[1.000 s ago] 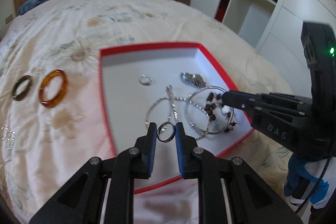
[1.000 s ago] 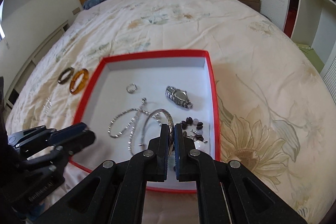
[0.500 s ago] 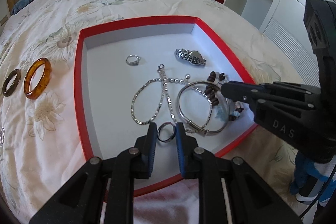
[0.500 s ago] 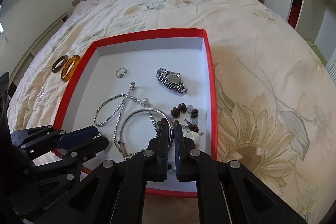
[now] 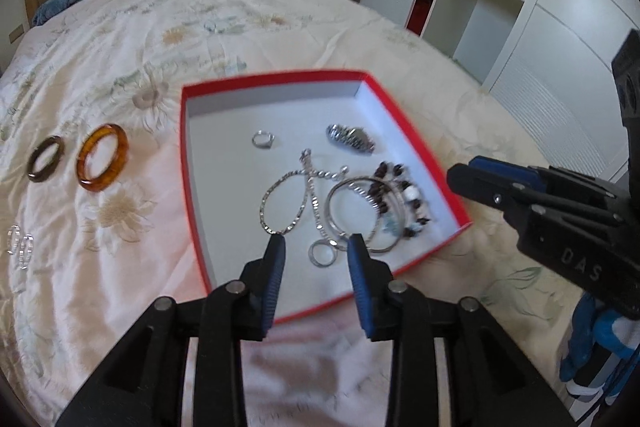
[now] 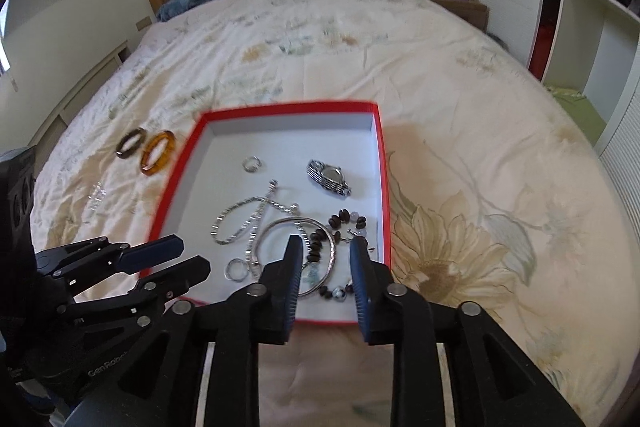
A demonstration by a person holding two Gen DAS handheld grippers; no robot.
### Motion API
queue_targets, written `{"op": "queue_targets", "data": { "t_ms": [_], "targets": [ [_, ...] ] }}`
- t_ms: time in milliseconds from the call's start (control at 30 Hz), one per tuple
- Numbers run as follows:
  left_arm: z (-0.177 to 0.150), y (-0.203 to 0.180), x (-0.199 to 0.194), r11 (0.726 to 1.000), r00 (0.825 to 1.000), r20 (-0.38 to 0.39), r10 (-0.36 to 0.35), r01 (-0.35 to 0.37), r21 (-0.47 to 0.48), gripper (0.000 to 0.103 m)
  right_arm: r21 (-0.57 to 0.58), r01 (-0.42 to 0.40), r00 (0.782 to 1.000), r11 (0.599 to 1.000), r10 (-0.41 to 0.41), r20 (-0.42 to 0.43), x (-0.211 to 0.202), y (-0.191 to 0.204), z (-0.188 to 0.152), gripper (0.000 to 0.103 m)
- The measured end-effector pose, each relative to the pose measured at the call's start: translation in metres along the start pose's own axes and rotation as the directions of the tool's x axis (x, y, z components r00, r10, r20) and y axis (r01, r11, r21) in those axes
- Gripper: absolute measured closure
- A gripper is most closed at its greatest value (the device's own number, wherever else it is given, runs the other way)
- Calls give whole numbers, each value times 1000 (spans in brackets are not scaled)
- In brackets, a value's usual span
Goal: Organize jewelry
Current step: 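Open both tools to drop the ring and cuff into the box, then withdraw both tools and move them toward the twisted silver hoops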
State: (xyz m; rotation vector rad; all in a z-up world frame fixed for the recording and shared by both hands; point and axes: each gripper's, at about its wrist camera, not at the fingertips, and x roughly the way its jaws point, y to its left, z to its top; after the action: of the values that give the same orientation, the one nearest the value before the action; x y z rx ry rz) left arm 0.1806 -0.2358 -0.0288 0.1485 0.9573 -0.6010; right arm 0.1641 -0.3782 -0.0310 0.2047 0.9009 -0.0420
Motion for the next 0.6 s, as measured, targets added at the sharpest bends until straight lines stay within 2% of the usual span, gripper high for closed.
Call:
{"op": "queue_targets", "data": {
  "t_ms": [267, 467, 600],
  "targets": [
    [-7, -15, -77, 996, 994, 67, 86, -85, -9, 68, -29, -16, 997, 999, 18, 81, -77, 31, -12, 63],
    [-28, -13, -131, 984, 978, 108, 180, -180, -18, 68, -74, -37, 992, 997, 46, 120, -123, 64, -30, 59],
    [-46, -7, -164, 975, 966, 135, 222, -217, -44, 64, -104, -51, 988, 993, 65, 140, -144, 85, -41, 57]
  ]
}}
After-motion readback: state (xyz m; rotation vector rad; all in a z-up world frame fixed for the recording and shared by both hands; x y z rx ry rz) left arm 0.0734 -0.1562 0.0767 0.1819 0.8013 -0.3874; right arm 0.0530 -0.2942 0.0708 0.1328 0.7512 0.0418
